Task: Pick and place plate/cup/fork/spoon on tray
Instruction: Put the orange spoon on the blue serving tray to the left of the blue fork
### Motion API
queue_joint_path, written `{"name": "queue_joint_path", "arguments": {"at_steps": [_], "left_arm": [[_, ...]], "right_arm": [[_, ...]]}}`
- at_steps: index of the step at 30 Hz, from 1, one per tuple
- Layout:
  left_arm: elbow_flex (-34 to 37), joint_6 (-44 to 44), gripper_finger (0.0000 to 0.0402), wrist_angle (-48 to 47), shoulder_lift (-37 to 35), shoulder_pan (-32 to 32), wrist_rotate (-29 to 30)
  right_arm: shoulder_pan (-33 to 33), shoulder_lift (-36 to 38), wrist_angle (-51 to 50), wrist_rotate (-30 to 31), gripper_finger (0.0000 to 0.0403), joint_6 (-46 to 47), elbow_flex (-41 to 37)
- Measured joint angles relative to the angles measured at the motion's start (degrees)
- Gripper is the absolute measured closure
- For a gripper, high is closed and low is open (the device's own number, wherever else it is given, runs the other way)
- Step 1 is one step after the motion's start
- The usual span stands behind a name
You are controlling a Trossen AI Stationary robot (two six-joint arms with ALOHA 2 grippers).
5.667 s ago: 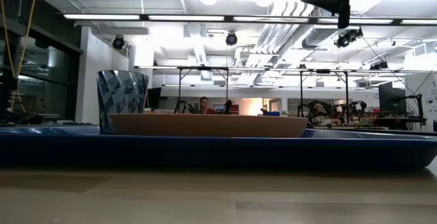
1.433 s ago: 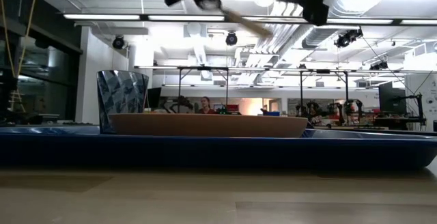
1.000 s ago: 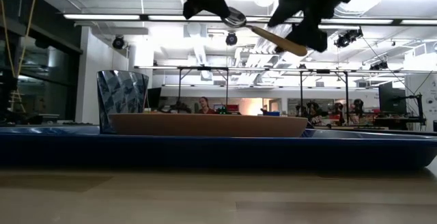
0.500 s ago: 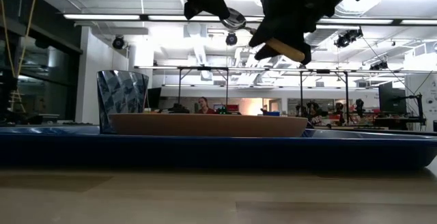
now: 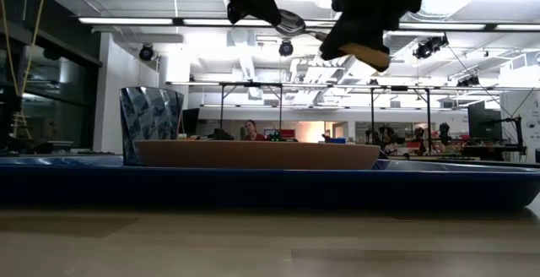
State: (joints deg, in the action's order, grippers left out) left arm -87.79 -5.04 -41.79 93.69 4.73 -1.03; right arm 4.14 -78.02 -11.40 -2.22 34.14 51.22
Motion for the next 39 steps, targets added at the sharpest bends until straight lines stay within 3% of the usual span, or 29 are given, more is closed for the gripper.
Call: {"name": "queue_joint_path", "arguments": {"at_steps": [10, 15, 20, 23, 26, 30, 33, 39], "left_arm": [[0.0, 2.3, 0.0255, 0.3, -4.2, 2.8, 2.0], [0.0, 2.1, 0.0223, -2.0, -9.6, 4.6, 3.5], [2.5, 0.0, 0.0224, 0.1, -15.4, 5.2, 3.7], [9.0, -1.9, 0.0230, 9.4, -20.2, 4.9, 4.3], [18.0, -5.7, 0.0235, 21.3, -25.4, 5.0, 4.3], [27.9, -12.2, 0.0237, 32.6, -31.4, 4.9, 4.7], [32.4, -16.0, 0.0237, 35.9, -34.5, 4.9, 5.1], [34.4, -17.9, 0.0237, 37.0, -37.6, 5.0, 6.4]], "right_arm": [[0.0, 6.2, -15.9, 1.2, 0.0389, -1.2, 0.0], [1.7, 10.0, -23.1, 4.1, 0.0389, 3.8, -4.4], [6.0, 15.0, -7.4, 4.8, 0.0389, 20.7, -18.8], [9.0, 15.8, 9.8, 8.4, 0.0389, 33.4, -26.6], [12.0, 13.9, 21.7, 16.3, 0.0389, 43.8, -30.0], [15.6, 8.1, 23.8, 26.1, 0.0390, 58.0, -28.5], [17.2, 2.2, 24.0, 26.4, 0.0390, 63.7, -25.7], [18.5, -6.9, 23.6, 25.6, 0.0390, 67.3, -21.3]]}}
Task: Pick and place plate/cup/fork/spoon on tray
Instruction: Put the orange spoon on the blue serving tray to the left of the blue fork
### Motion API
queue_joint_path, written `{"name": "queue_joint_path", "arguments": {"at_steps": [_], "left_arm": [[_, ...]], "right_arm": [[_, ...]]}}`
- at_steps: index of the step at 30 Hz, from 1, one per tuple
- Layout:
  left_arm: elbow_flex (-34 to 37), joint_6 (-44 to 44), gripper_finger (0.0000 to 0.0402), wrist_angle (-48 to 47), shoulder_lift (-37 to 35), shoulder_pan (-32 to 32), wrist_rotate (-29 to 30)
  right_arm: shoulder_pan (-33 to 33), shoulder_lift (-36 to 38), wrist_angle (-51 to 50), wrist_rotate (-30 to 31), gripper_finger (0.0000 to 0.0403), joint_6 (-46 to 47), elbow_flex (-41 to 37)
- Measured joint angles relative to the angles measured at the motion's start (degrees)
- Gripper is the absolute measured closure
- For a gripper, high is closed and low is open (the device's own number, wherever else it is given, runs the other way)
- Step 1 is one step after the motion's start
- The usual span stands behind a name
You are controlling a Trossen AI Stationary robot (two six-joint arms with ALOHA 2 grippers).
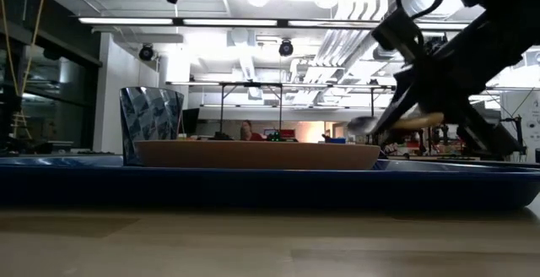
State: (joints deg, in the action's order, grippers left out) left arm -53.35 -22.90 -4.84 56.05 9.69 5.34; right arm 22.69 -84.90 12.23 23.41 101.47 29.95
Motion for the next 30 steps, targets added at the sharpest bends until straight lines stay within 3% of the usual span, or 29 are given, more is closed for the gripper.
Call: {"name": "queue_joint_path", "arguments": {"at_steps": [7, 19, 30], "left_arm": [[0.0, 1.5, 0.0237, 0.1, -0.8, 0.0, 0.3], [0.0, 1.6, 0.0237, 0.0, -0.8, 0.0, 0.2], [0.0, 1.6, 0.0237, 0.0, -0.8, 0.0, 0.2]], "right_arm": [[0.2, -3.3, 0.4, -2.4, 0.0390, 1.7, 0.8], [0.2, -2.5, -0.8, -2.8, 0.0390, 2.5, 0.8], [-0.2, 4.1, -14.3, -2.4, 0.0390, 1.5, 0.7]]}}
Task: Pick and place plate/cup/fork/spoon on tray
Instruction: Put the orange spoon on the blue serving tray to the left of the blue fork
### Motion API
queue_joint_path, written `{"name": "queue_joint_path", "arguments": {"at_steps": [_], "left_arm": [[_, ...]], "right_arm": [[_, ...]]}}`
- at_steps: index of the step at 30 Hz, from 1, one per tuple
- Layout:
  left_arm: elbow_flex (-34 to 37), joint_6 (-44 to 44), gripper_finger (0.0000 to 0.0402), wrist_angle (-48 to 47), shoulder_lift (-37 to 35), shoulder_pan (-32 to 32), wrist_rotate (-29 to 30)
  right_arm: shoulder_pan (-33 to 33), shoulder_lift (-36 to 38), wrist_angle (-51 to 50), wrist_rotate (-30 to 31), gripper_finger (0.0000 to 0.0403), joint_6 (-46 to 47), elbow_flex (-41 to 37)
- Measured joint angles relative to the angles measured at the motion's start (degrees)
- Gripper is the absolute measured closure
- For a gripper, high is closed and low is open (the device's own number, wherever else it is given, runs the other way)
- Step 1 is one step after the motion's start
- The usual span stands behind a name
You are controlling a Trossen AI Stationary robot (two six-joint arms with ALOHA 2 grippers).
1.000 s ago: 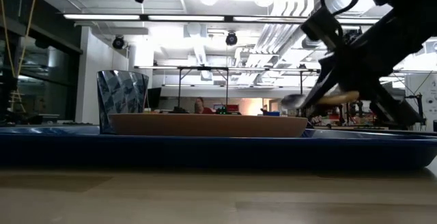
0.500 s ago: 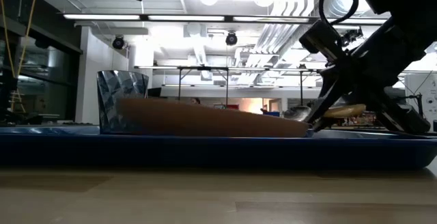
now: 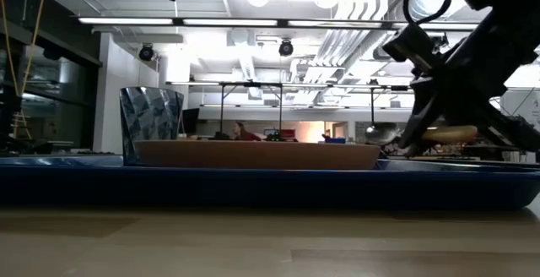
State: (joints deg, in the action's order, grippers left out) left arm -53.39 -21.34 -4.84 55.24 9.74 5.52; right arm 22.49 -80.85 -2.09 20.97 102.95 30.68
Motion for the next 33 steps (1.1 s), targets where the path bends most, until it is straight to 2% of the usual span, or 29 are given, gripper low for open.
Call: {"name": "queue_joint_path", "arguments": {"at_steps": [4, 8, 15, 26, 33], "left_arm": [[0.0, 0.0, 0.0237, 0.0, 0.0, 0.0, 0.0], [0.0, -0.2, 0.0237, 0.0, 0.0, 0.0, 0.0], [0.0, -1.0, 0.0237, 0.1, 0.0, 0.0, 0.0], [-0.1, -0.4, 0.0237, -0.1, 0.0, 0.0, 0.0], [-0.1, 0.1, 0.0237, 0.0, 0.0, 0.0, 0.0]], "right_arm": [[-1.4, -1.5, 1.0, -2.7, 0.0390, -1.2, 0.4], [-3.0, -4.3, 1.2, -3.0, 0.0390, -4.8, 4.2], [-5.2, -8.2, -5.6, -4.2, 0.0390, -9.0, 9.9], [-6.4, -8.2, -4.6, -5.2, 0.0390, -10.5, 10.6], [-6.4, -8.1, -0.7, -4.8, 0.0390, -10.2, 10.6]]}}
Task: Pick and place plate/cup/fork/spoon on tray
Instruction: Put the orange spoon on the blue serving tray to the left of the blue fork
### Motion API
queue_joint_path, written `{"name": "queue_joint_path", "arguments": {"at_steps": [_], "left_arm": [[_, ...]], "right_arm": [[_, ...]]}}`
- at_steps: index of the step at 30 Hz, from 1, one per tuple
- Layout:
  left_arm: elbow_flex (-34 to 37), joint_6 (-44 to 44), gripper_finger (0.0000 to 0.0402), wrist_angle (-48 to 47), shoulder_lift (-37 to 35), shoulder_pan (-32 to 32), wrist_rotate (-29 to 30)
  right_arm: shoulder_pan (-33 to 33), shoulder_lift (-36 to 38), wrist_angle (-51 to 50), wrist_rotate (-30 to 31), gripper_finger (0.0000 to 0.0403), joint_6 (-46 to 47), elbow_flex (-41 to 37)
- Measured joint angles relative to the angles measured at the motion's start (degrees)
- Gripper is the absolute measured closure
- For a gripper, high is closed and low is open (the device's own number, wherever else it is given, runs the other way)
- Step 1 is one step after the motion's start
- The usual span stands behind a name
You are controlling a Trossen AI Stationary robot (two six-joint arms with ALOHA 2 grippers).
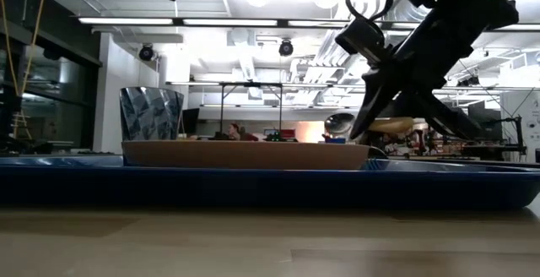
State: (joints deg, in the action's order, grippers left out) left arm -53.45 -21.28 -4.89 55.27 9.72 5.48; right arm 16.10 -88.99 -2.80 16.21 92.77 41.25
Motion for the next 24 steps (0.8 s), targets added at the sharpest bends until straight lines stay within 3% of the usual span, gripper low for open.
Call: {"name": "queue_joint_path", "arguments": {"at_steps": [12, 24], "left_arm": [[0.0, 0.4, 0.0237, 0.0, 0.0, 0.0, 0.0], [0.0, 0.4, 0.0237, 0.0, 0.0, 0.0, 0.0]], "right_arm": [[0.0, 3.7, -10.5, 0.6, 0.0390, -0.3, 0.0], [0.0, -2.1, -2.1, -2.4, 0.0390, -1.2, 0.0]]}}
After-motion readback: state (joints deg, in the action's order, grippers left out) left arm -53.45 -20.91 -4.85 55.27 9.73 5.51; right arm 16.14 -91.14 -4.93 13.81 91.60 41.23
